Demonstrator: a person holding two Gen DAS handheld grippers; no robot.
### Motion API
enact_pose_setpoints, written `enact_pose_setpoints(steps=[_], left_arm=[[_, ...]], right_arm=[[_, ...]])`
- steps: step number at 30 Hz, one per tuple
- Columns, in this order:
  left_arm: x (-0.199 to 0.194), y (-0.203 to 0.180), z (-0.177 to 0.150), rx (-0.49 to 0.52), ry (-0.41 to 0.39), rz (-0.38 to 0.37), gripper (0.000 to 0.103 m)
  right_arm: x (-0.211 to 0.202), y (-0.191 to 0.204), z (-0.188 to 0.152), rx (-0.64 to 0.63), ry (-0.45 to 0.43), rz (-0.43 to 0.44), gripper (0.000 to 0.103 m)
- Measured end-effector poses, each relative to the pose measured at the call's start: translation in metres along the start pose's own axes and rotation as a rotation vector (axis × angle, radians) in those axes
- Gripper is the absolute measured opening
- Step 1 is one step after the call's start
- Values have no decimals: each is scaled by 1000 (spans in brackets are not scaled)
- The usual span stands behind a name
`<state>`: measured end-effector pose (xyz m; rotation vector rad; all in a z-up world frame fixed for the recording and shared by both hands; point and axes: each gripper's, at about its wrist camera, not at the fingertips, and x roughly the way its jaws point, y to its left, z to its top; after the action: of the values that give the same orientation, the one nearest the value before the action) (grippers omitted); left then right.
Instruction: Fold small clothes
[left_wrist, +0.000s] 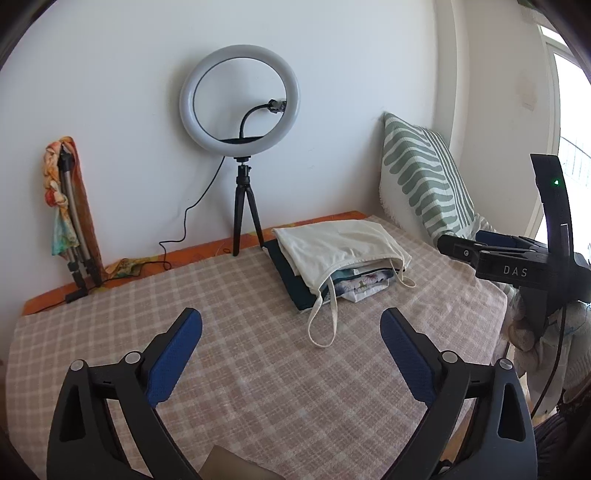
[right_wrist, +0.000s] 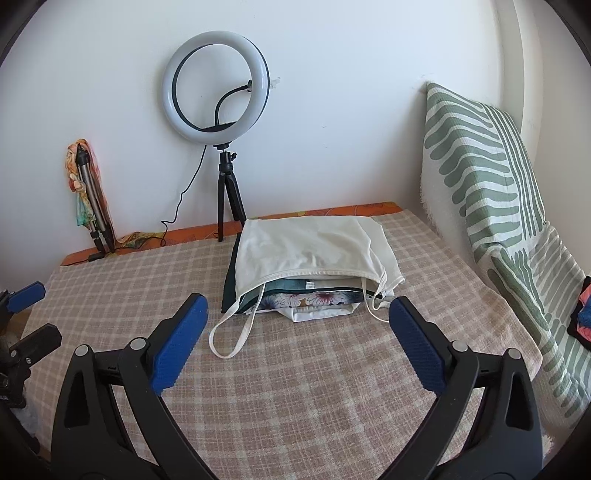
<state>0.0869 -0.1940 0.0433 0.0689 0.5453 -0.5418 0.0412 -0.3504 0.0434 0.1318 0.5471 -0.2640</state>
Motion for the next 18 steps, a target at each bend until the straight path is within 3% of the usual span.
enact_pose_setpoints(steps=[18], left_arm=[[-8,-8,-19,66,-8,79,102]], right_arm=[[-1,6,-13,14,-35,-12,103]])
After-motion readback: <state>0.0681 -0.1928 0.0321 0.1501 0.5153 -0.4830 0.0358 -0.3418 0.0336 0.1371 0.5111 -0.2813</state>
